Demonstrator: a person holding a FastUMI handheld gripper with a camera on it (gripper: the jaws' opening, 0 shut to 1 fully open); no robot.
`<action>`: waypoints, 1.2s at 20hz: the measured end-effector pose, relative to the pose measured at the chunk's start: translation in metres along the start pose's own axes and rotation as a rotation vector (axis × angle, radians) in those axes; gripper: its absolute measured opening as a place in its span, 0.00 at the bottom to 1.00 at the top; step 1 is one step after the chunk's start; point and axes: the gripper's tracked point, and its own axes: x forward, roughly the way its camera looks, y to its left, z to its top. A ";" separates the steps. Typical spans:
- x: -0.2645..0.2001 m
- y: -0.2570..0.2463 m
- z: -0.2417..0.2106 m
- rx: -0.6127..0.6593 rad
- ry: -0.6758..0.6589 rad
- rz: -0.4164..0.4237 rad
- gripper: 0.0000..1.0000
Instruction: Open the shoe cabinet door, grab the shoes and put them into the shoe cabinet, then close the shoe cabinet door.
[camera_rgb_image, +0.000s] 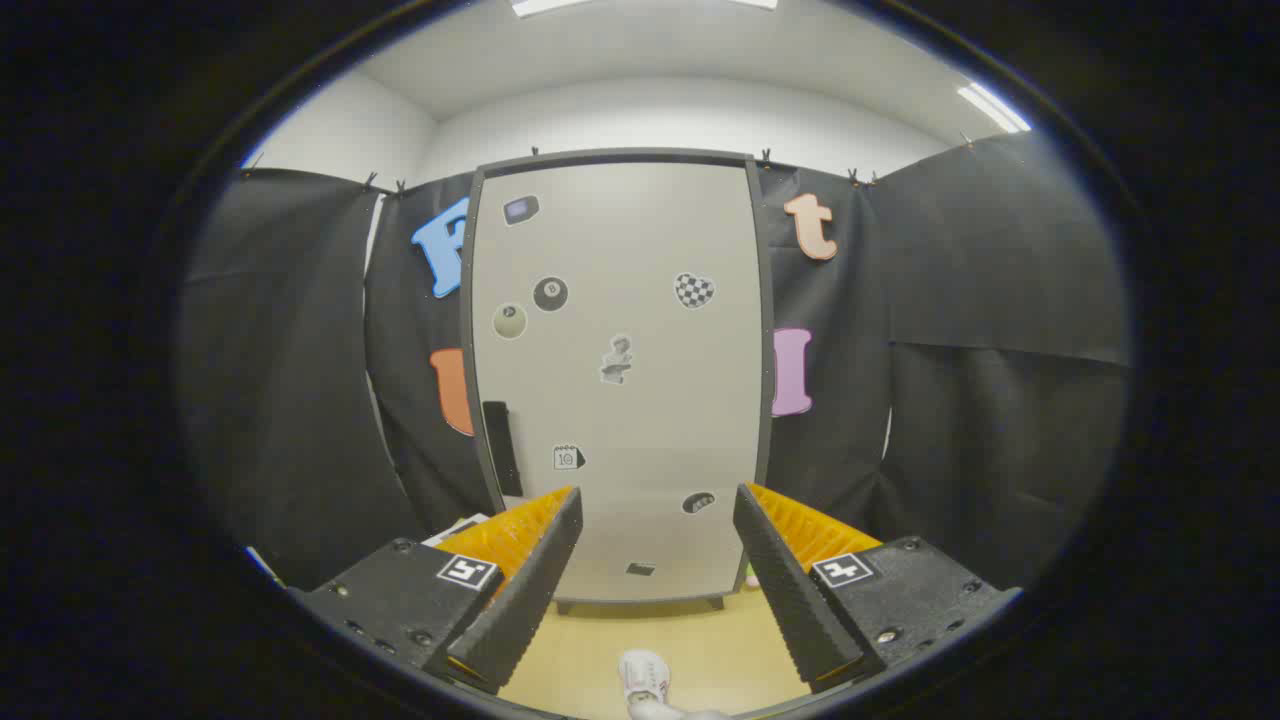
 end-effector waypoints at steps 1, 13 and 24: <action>0.002 0.001 0.000 -0.002 0.000 -0.002 0.99; 0.031 0.020 -0.004 -0.011 0.000 0.005 0.99; 0.108 0.103 -0.039 0.010 0.050 0.088 0.99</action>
